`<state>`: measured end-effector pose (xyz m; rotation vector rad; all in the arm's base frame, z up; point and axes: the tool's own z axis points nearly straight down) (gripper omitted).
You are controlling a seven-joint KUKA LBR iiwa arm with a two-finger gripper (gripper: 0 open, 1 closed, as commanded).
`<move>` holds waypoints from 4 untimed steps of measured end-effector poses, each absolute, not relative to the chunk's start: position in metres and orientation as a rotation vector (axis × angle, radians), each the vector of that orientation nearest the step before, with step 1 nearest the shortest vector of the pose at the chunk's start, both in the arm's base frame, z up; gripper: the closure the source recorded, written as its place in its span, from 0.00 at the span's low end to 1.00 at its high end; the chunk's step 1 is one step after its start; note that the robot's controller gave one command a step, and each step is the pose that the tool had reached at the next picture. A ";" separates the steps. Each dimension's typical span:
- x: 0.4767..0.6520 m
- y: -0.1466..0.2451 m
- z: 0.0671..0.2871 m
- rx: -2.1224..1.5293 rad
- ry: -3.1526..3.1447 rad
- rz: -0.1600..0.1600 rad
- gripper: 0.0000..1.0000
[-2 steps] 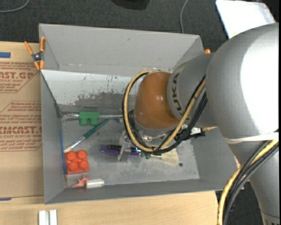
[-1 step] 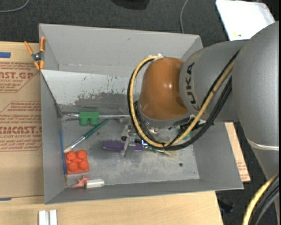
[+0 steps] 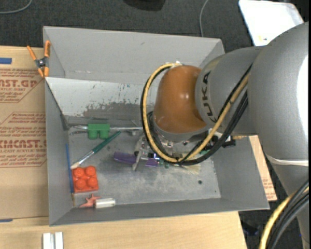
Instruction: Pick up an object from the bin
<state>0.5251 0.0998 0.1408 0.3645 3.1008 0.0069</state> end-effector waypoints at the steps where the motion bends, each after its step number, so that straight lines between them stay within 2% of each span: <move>1: 0.511 0.094 0.082 0.271 3.115 0.006 1.00; 2: 0.533 0.123 0.071 0.112 3.126 0.000 1.00; 3: 0.508 0.100 0.071 0.259 3.123 0.002 1.00; 4: 0.508 0.100 0.071 0.259 3.123 0.002 1.00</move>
Offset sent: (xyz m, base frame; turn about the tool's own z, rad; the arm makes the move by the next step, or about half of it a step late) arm 0.0082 0.0251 -0.0708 -0.1629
